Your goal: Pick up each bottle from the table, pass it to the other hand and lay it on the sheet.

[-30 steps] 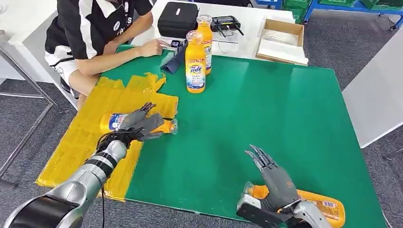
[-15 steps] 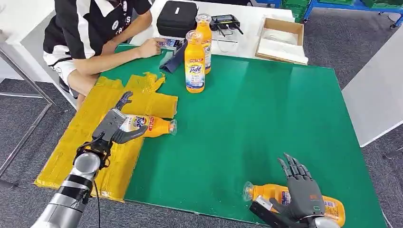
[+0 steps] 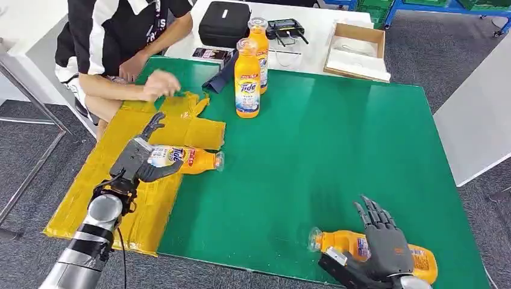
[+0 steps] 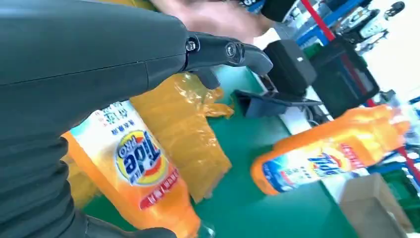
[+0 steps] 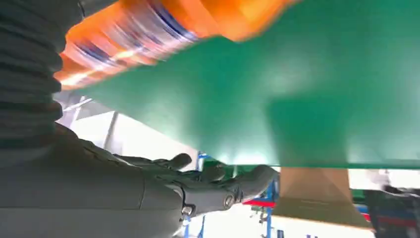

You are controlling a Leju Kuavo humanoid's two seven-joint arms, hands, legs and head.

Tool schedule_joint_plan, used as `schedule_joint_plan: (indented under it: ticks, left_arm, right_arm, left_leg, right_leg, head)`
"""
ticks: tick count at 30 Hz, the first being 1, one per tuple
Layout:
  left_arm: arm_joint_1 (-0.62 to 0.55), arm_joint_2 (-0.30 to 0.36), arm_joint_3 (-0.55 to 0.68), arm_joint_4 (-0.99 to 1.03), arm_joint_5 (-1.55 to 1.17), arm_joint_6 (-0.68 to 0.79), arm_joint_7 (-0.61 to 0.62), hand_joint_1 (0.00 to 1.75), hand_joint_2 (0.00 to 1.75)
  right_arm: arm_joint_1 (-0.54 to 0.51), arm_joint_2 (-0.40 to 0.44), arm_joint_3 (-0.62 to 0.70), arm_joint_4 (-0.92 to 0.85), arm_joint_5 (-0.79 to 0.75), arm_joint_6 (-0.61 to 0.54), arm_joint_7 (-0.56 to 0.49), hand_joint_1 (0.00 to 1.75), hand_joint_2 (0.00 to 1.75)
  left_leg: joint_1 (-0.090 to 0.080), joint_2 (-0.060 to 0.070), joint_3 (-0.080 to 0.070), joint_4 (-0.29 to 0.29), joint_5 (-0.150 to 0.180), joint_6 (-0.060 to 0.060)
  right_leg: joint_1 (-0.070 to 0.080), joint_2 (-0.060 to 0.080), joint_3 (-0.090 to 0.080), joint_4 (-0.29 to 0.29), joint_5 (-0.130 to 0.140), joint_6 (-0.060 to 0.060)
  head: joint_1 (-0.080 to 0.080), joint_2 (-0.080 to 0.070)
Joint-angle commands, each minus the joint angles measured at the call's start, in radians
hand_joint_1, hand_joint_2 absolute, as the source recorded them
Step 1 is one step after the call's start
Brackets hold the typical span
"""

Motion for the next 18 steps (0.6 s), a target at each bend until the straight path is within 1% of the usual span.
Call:
schedule_joint_plan:
  ticks: [1,3,4,5,6,8,9,11,13,14,15,16,18]
  left_arm:
    - [0.075,-0.002,0.01,-0.104,0.075,-0.014,0.001,0.0,1.75]
    - [0.08,-0.001,0.009,-0.104,0.079,-0.014,0.0,0.0,1.75]
    - [0.078,-0.001,0.008,-0.1,0.084,-0.013,-0.007,0.0,1.75]
    - [0.075,0.001,0.003,-0.095,0.092,-0.017,-0.015,0.0,1.75]
    - [0.07,0.006,-0.005,-0.082,0.095,-0.017,-0.018,0.0,1.75]
    - [0.047,0.008,-0.02,-0.044,0.107,-0.01,-0.04,0.0,1.75]
    - [0.035,0.006,-0.026,-0.025,0.114,-0.006,-0.05,0.0,1.75]
    - [0.022,0.004,-0.034,-0.007,0.122,-0.001,-0.059,0.0,1.75]
    - [0.017,0.003,-0.04,0.0,0.129,0.008,-0.062,0.0,1.75]
    - [0.014,0.0,-0.04,0.004,0.123,0.022,-0.06,0.0,1.75]
    - [0.015,0.001,-0.044,0.003,0.123,0.027,-0.057,0.0,1.75]
    - [0.016,0.001,-0.043,0.001,0.124,0.029,-0.055,0.0,1.75]
    - [0.025,0.001,-0.043,-0.008,0.127,0.032,-0.047,0.0,1.75]
  right_arm:
    - [-0.014,0.066,-0.06,0.175,0.044,0.002,-0.007,0.0,1.75]
    - [-0.015,0.067,-0.06,0.176,0.007,0.021,-0.02,0.0,1.75]
    - [-0.012,0.066,-0.06,0.173,-0.038,0.032,-0.037,0.0,1.75]
    - [-0.005,0.06,-0.051,0.163,-0.164,0.075,-0.093,0.0,1.75]
    - [0.006,0.04,-0.047,0.14,-0.236,0.081,-0.119,0.0,1.75]
    - [0.019,0.0,-0.008,0.082,-0.384,0.063,-0.235,0.0,1.75]
    - [0.017,-0.011,0.01,0.056,-0.423,0.039,-0.287,0.0,1.75]
    - [0.004,-0.012,0.036,0.023,-0.468,0.029,-0.33,0.0,1.75]
    - [-0.006,-0.024,0.055,0.004,-0.503,0.03,-0.34,0.0,1.75]
    - [-0.006,-0.03,0.059,0.001,-0.505,0.033,-0.335,0.0,1.75]
    - [-0.007,-0.036,0.063,0.002,-0.491,0.03,-0.312,0.0,1.75]
    - [-0.009,-0.039,0.065,0.006,-0.472,0.027,-0.295,0.0,1.75]
    - [-0.012,-0.034,0.061,0.035,-0.446,0.02,-0.252,0.0,1.75]
  left_leg:
    - [0.002,0.001,0.006,-0.001,-0.003,-0.003]
    - [0.001,0.001,0.002,-0.001,-0.001,-0.002]
    - [0.002,0.001,0.005,0.0,-0.002,-0.003]
    - [0.001,0.001,0.003,-0.001,-0.002,-0.002]
    - [0.002,0.0,0.005,-0.001,-0.003,-0.003]
    - [0.001,-0.001,0.002,0.0,-0.002,-0.001]
    - [0.001,-0.002,0.004,0.0,-0.003,-0.002]
    - [0.002,-0.002,0.005,0.001,-0.004,-0.003]
    - [0.001,0.0,0.002,0.0,-0.002,-0.001]
    - [0.002,0.0,0.005,0.001,-0.004,-0.003]
    - [0.001,0.0,0.002,0.0,-0.002,-0.001]
    - [0.002,0.0,0.005,0.001,-0.004,-0.003]
    - [0.002,-0.001,0.005,0.0,-0.003,-0.003]
  right_leg:
    - [0.002,0.004,0.007,-0.002,-0.002,-0.003]
    - [0.001,0.002,0.002,-0.002,0.0,-0.002]
    - [0.002,0.004,0.006,-0.002,-0.001,-0.003]
    - [0.001,0.003,0.003,-0.001,-0.001,-0.002]
    - [0.001,0.003,0.006,-0.002,-0.002,-0.003]
    - [0.001,0.001,0.002,-0.001,-0.002,0.0]
    - [0.001,0.001,0.005,-0.001,-0.004,-0.001]
    - [0.001,0.002,0.006,0.0,-0.004,-0.002]
    - [0.0,0.002,0.002,0.0,-0.002,0.0]
    - [0.001,0.003,0.006,0.0,-0.004,-0.002]
    - [0.001,0.002,0.002,0.0,-0.002,0.0]
    - [0.001,0.003,0.005,0.0,-0.004,-0.001]
    - [0.001,0.003,0.006,-0.001,-0.003,-0.001]
  head:
    - [0.0,0.0]
    - [0.0,0.0]
    - [0.001,0.0]
    - [0.0,0.0]
    - [0.0,0.0]
    - [0.0,0.0]
    - [0.0,0.0]
    - [0.0,0.0]
    - [0.0,0.0]
    - [0.0,0.0]
    - [0.0,0.0]
    - [0.0,0.0]
    - [0.0,0.0]
